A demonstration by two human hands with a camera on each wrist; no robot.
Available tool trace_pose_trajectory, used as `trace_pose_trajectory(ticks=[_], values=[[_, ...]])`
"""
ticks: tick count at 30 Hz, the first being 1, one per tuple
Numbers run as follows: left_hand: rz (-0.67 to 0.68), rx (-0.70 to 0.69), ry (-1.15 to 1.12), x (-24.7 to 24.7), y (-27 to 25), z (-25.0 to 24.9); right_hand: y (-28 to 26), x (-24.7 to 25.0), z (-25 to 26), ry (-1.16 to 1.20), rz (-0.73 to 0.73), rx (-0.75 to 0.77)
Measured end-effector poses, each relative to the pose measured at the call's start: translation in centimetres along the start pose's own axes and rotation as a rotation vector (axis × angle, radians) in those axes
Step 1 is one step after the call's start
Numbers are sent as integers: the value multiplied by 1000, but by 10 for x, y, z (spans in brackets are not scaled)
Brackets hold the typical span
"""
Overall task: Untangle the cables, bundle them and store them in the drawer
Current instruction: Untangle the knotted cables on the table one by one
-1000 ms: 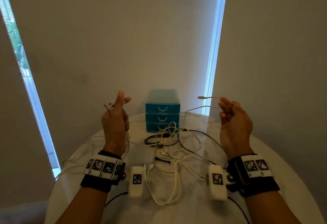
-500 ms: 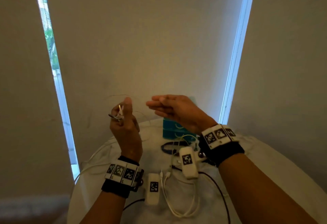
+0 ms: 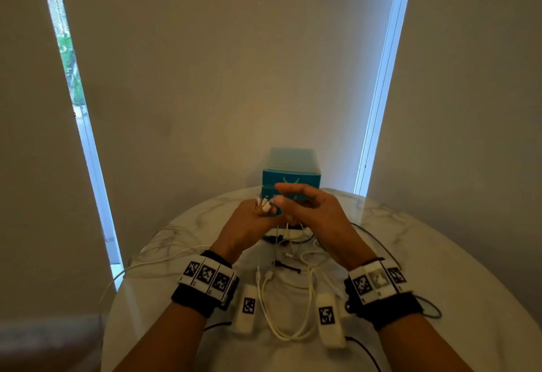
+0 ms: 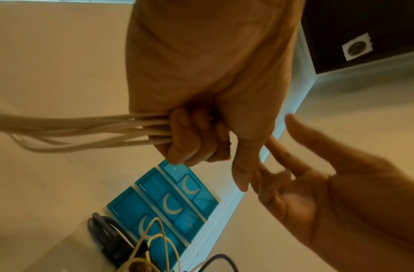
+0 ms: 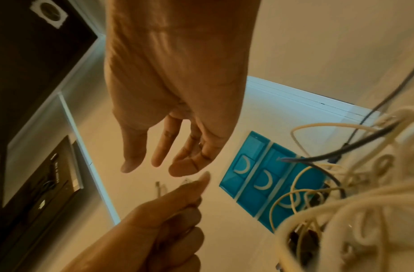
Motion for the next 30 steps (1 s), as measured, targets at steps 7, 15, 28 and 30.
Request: trace_pose_trajectory(ticks=[7,15,28,30], values=[[-58,-30,174,4,2,3,13,-13,-7,-151,-14,31],[-107,67,-32,13,2,10,9,13,-2,-185,21,-13],[67,79,-73,-14,-11,-4,-38,53,-44,-227,200,-212],[104,67,-60,-22,-14,-10,-32,78,-39,-108,-129,-113]])
Point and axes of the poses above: each hand's wrist, its own y-axis towards the middle knuckle, its own x-axis out of the back of the hand, z = x × y, the point moved 9 cm from there along y, towards the middle knuckle, and after that the axes turned 9 degrees about x, right-handed, at the moved point
